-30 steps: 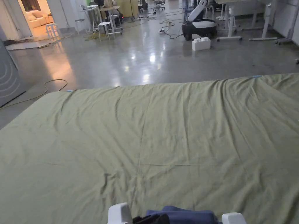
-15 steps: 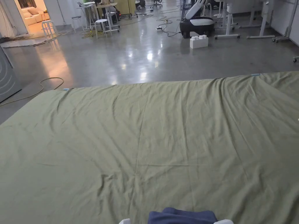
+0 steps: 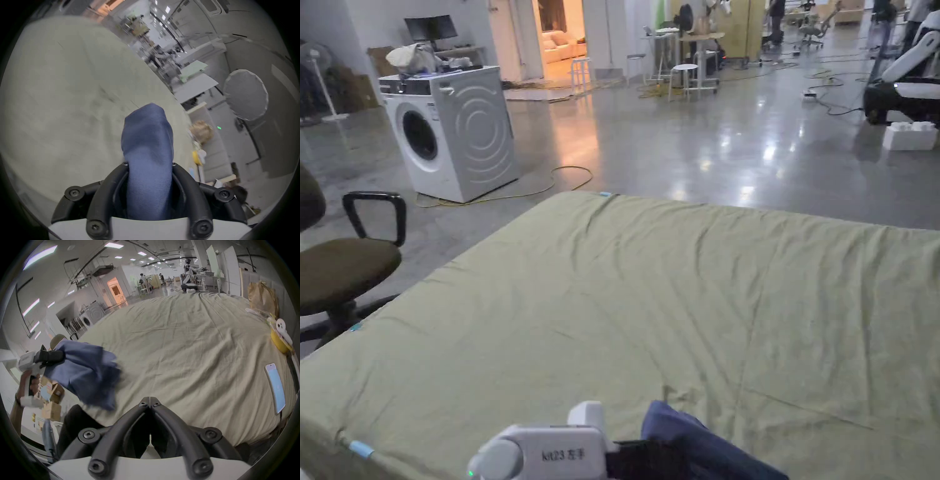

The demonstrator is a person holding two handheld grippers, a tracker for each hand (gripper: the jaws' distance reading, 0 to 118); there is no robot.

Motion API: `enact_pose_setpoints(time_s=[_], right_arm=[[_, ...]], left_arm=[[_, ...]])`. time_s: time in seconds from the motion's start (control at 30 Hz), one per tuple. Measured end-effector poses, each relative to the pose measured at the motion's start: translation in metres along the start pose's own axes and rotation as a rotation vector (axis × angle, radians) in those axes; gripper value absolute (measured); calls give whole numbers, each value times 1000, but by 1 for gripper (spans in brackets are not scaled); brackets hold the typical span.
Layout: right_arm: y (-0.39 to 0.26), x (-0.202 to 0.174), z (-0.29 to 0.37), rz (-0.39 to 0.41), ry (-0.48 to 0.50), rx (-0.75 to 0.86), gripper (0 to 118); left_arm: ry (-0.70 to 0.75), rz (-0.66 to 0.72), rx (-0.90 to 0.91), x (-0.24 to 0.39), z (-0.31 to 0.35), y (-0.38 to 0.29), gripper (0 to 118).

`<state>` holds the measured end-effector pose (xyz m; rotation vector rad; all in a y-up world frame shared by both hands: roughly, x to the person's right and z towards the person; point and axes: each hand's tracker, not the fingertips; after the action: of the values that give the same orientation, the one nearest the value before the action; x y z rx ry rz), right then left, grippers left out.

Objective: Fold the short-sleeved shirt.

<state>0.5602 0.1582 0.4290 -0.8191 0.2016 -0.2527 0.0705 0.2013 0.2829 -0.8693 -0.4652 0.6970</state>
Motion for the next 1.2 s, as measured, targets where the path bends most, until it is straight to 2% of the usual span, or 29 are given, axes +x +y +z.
enact_pose_setpoints(time_s=[0.07, 0.2, 0.27, 0.33, 0.37, 0.4, 0.47, 0.5, 0.57, 0.63, 0.7, 0.77, 0.83, 0.9, 0.97, 1.03, 1.1, 1.2], right_arm=[[-8, -1, 5, -40, 25, -13, 0], [-27, 1, 2, -66, 39, -42, 0], [-34, 3, -4, -88, 44, -58, 0], [-35, 5, -11, -116, 51, -80, 0], [-35, 5, -11, -115, 55, -85, 0], [-34, 4, -10, -107, 54, -89, 0], [-31, 9, -3, -57, 45, -63, 0], [-30, 11, 1, -49, 38, -53, 0], [-26, 17, 8, -44, 20, -18, 0], [-16, 19, 20, -70, 0, 42, 0], [-6, 24, 34, -90, 4, 120, 0], [7, 26, 51, -82, -5, 197, 0], [23, 22, 73, -40, -22, 275, 0], [37, 15, 103, 34, -56, 368, 0], [45, 10, 130, 94, -68, 455, 0], [49, 3, 154, 131, -111, 542, 0], [51, 0, 174, 156, -144, 614, 0], [51, -5, 195, 197, -245, 709, 0]], left_arm=[[145, -21, 54, -35, 40, 39, 29], [461, -33, 55, -98, 82, 95, 29], [491, 23, 80, -121, 82, 108, 29], [436, 85, 99, -139, 72, 110, 29], [481, 97, 97, -143, 61, 112, 33], [627, 74, 70, -140, 53, 118, 47], [852, -94, 9, -132, 50, 125, 80], [878, -201, 25, -128, 54, 130, 86], [944, -276, 150, -103, 76, 136, 86], [930, -357, 270, -59, 107, 128, 86], [785, -473, 346, -9, 132, 113, 86], [708, -601, 435, 54, 151, 87, 86], [669, -709, 465, 108, 161, 59, 86], [673, -825, 471, 158, 166, 29, 86], [618, -917, 499, 196, 171, -1, 86], [551, -951, 596, 222, 171, -30, 86], [468, -932, 776, 235, 168, -61, 85], [469, -874, 883, 253, 149, -97, 82]])
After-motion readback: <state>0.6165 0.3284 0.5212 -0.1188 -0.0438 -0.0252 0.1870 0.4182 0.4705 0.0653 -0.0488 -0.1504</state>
